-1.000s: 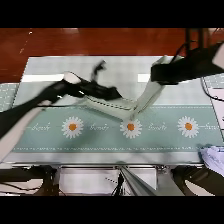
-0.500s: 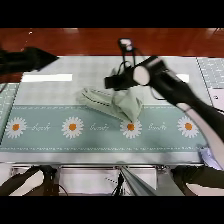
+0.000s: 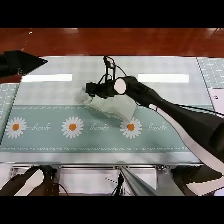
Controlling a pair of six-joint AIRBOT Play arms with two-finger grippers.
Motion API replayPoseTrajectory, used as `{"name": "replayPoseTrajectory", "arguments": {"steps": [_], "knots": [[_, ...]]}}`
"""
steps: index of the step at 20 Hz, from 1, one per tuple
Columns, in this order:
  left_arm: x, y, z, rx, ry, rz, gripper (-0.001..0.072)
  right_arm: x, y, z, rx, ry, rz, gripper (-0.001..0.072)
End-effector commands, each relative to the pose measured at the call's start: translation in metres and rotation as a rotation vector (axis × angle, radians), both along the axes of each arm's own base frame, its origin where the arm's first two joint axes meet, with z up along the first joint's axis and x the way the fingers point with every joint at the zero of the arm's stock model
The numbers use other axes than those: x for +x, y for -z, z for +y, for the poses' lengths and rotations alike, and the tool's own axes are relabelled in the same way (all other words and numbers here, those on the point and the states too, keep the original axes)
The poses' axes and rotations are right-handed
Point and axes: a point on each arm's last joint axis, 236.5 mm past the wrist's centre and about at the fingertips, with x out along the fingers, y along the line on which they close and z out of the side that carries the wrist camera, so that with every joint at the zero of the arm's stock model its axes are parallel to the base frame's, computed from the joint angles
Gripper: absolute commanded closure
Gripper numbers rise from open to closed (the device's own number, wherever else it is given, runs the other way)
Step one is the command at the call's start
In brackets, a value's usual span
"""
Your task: Fold the shirts.
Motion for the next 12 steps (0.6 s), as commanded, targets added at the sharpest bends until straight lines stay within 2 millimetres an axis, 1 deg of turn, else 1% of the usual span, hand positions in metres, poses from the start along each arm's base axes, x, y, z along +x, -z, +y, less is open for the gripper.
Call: {"name": "replayPoseTrajectory", "arguments": {"steps": [1, 3, 4, 5, 6, 7, 8, 9, 12], "knots": [[0.000, 0.003, 0.000, 0.001, 0.007, 0.007, 0.0682, -0.016, 0.003, -0.066, -0.238, -0.120, 0.031, 0.0289], [0.000, 0.003, 0.000, 0.011, 0.014, -0.007, 0.0682, -0.016, -0.002, -0.155, -0.501, -0.120, 0.063, 0.0238], [0.000, 0.003, 0.000, 0.011, 0.015, -0.007, 0.0682, -0.019, -0.007, -0.208, -0.638, -0.097, 0.104, 0.0235], [0.000, 0.003, 0.000, 0.011, 0.014, -0.006, 0.0682, -0.022, -0.011, -0.253, -0.740, -0.069, 0.149, 0.0235], [0.000, 0.003, 0.000, 0.011, 0.015, -0.006, 0.0682, -0.027, -0.014, -0.290, -0.790, -0.027, 0.198, 0.0235], [0.000, 0.003, 0.000, 0.011, 0.015, -0.006, 0.0682, -0.034, -0.010, -0.310, -0.766, 0.019, 0.244, 0.0234], [0.000, 0.003, 0.000, 0.011, 0.015, -0.006, 0.0682, -0.040, -0.002, -0.313, -0.696, 0.060, 0.281, 0.0190], [0.000, 0.003, 0.000, 0.011, 0.016, -0.006, 0.0682, -0.046, 0.011, -0.307, -0.597, 0.099, 0.320, 0.0115], [-0.001, 0.003, -0.001, 0.010, 0.020, -0.004, 0.0682, -0.065, 0.055, -0.266, -0.342, 0.150, 0.415, 0.0114]]}}
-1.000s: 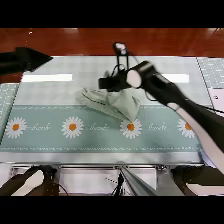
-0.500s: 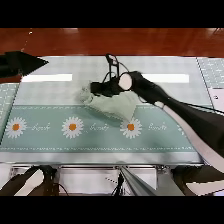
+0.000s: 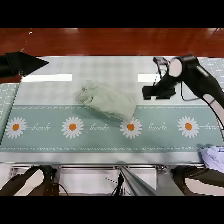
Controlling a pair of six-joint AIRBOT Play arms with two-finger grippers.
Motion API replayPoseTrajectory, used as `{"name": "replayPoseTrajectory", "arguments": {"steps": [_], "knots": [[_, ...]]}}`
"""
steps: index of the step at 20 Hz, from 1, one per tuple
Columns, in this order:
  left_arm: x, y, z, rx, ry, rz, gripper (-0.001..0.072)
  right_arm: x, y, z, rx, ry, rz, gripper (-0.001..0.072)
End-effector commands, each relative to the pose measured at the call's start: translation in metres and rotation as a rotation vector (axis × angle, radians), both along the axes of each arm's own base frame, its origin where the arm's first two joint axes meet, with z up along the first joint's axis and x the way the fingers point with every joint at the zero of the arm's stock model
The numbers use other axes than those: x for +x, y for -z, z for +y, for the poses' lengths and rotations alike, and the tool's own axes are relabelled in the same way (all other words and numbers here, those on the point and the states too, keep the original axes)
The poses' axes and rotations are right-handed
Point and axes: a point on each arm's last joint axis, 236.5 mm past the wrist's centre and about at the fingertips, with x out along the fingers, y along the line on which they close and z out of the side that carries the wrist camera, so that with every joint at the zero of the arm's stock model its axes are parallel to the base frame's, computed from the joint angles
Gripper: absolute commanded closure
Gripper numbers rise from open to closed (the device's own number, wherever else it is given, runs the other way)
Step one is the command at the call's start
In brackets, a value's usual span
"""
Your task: Fold the shirts.
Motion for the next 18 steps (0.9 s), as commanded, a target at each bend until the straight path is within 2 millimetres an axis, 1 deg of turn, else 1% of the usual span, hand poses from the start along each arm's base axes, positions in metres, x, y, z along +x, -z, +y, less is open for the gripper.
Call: {"name": "replayPoseTrajectory", "arguments": {"steps": [1, 2, 4, 6, 8, 10, 11, 12, 13, 14, 15, 16, 17, 18], "knots": [[-0.002, 0.001, -0.001, 0.001, 0.010, 0.004, 0.0682, -0.020, 0.037, 0.029, 0.253, 0.177, 0.063, 0.0114], [-0.002, 0.001, -0.001, 0.001, 0.012, 0.005, 0.0682, -0.017, 0.043, 0.043, 0.332, 0.227, 0.048, 0.0113], [-0.002, 0.001, -0.002, 0.000, 0.012, 0.005, 0.0682, -0.003, 0.046, 0.062, 0.461, 0.319, -0.015, 0.0108], [-0.002, 0.001, -0.002, 0.000, 0.011, 0.005, 0.0682, 0.008, 0.047, 0.072, 0.481, 0.347, -0.079, 0.0108], [-0.002, 0.001, -0.002, 0.000, 0.011, 0.005, 0.0682, 0.010, 0.054, 0.087, 0.477, 0.339, -0.098, 0.0108], [-0.002, 0.001, -0.002, 0.000, 0.011, 0.005, 0.0682, 0.004, 0.070, 0.100, 0.471, 0.358, -0.064, 0.0109], [-0.002, 0.001, -0.002, -0.005, 0.008, 0.011, 0.0682, 0.001, 0.076, 0.105, 0.475, 0.366, -0.043, 0.0129], [-0.002, 0.001, -0.002, -0.006, 0.008, 0.013, 0.0682, 0.000, 0.078, 0.107, 0.479, 0.367, -0.037, 0.0245], [-0.002, 0.001, -0.002, -0.006, 0.007, 0.013, 0.0682, 0.001, 0.077, 0.107, 0.480, 0.355, -0.042, 0.0458], [-0.002, 0.001, -0.001, -0.006, 0.007, 0.012, 0.0682, 0.003, 0.071, 0.104, 0.484, 0.341, -0.049, 0.0620], [-0.002, 0.001, -0.001, -0.006, 0.006, 0.012, 0.0682, 0.007, 0.060, 0.098, 0.492, 0.323, -0.077, 0.0650], [-0.002, 0.001, -0.001, -0.006, 0.006, 0.012, 0.0682, 0.013, 0.045, 0.090, 0.502, 0.301, -0.121, 0.0660], [-0.002, 0.001, -0.002, -0.006, 0.007, 0.012, 0.0682, 0.020, 0.024, 0.079, 0.517, 0.289, -0.173, 0.0684], [-0.002, 0.001, -0.003, -0.005, 0.010, 0.012, 0.0682, 0.026, -0.001, 0.063, 0.531, 0.292, -0.225, 0.0684]]}}
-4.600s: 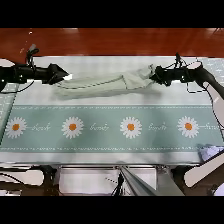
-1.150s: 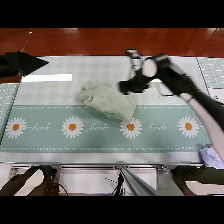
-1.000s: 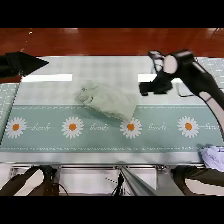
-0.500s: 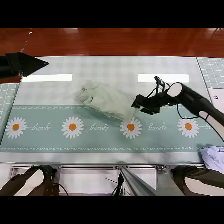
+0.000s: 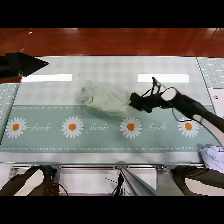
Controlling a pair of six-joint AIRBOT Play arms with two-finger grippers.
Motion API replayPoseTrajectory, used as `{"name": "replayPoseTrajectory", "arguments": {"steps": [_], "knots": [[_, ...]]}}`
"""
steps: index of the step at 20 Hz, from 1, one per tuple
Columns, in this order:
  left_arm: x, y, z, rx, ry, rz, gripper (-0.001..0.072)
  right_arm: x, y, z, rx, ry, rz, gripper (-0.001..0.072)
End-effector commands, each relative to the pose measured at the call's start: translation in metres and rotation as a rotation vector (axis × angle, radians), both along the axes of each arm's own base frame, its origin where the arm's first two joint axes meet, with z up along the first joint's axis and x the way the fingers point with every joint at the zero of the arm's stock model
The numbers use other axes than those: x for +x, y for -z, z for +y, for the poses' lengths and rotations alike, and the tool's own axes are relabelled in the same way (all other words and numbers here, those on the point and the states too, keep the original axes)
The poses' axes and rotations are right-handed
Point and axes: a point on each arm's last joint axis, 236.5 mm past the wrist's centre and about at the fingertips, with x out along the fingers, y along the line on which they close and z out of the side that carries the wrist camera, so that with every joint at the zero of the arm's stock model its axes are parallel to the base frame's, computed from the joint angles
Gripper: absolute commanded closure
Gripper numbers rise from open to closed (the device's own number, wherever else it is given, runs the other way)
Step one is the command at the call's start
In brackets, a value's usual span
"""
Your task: Fold the shirts.
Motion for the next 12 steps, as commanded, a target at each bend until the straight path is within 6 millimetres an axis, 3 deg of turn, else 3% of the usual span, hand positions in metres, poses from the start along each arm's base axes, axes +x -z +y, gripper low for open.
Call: {"name": "replayPoseTrajectory", "arguments": {"steps": [1, 3, 6, 8, 12], "knots": [[0.000, 0.000, -0.003, 0.000, 0.005, -0.001, 0.0682, 0.013, -0.063, -0.039, 0.012, 0.016, -0.148, 0.0685], [0.001, 0.002, -0.010, -0.001, 0.021, 0.000, 0.0682, 0.010, -0.108, -0.080, 0.006, 0.067, -0.222, 0.0685], [0.004, 0.009, -0.026, -0.008, 0.056, 0.014, 0.0682, -0.023, -0.157, -0.142, -0.006, 0.167, -0.243, 0.0685], [0.007, 0.017, -0.040, -0.013, 0.085, 0.032, 0.0682, -0.057, -0.168, -0.182, -0.066, 0.239, -0.205, 0.0685], [0.006, 0.038, -0.067, -0.005, 0.179, 0.063, 0.0682, -0.132, -0.173, -0.259, -0.294, 0.391, -0.083, 0.0685]]}}
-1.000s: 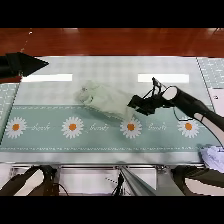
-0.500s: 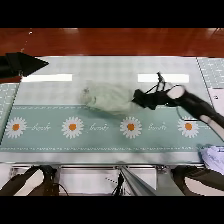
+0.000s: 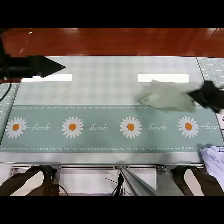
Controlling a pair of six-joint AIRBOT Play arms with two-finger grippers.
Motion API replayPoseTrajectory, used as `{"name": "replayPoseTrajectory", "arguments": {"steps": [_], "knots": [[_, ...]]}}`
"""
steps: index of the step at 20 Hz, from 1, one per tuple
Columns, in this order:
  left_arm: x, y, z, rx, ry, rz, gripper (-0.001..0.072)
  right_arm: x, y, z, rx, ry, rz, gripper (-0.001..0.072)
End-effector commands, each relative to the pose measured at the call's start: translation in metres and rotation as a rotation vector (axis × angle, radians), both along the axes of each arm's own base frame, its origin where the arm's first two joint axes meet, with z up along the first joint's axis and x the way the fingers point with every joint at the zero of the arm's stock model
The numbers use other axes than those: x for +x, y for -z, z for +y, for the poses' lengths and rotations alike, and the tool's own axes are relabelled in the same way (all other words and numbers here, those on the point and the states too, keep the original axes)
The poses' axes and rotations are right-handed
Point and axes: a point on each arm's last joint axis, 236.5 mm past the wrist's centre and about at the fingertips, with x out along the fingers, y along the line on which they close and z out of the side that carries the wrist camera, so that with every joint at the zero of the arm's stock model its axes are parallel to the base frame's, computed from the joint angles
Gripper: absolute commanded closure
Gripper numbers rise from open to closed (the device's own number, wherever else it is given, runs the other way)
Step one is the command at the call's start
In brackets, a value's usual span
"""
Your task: Fold the shirts.
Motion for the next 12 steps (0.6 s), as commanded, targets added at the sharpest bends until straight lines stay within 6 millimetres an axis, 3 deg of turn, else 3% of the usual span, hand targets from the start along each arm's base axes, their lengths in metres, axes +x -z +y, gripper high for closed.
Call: {"name": "replayPoseTrajectory", "arguments": {"steps": [1, 5, 7, 9, 12], "knots": [[0.000, 0.018, -0.022, 0.007, 0.072, 0.023, 0.0682, -0.082, -0.003, -0.067, -0.193, 0.170, 0.184, 0.0685], [0.002, 0.030, -0.030, 0.014, 0.107, 0.034, 0.0682, -0.154, -0.043, -0.145, -0.493, 0.311, 0.381, 0.0686], [0.003, 0.033, -0.030, 0.020, 0.112, 0.027, 0.0682, -0.179, -0.063, -0.171, -0.568, 0.420, 0.450, 0.0687], [0.004, 0.033, -0.029, 0.020, 0.112, 0.027, 0.0682, -0.186, -0.073, -0.178, -0.581, 0.447, 0.477, 0.0686], [0.004, 0.033, -0.029, 0.031, 0.124, 0.001, 0.0682, -0.221, -0.069, -0.186, -0.584, 0.530, 0.642, 0.0685]]}}
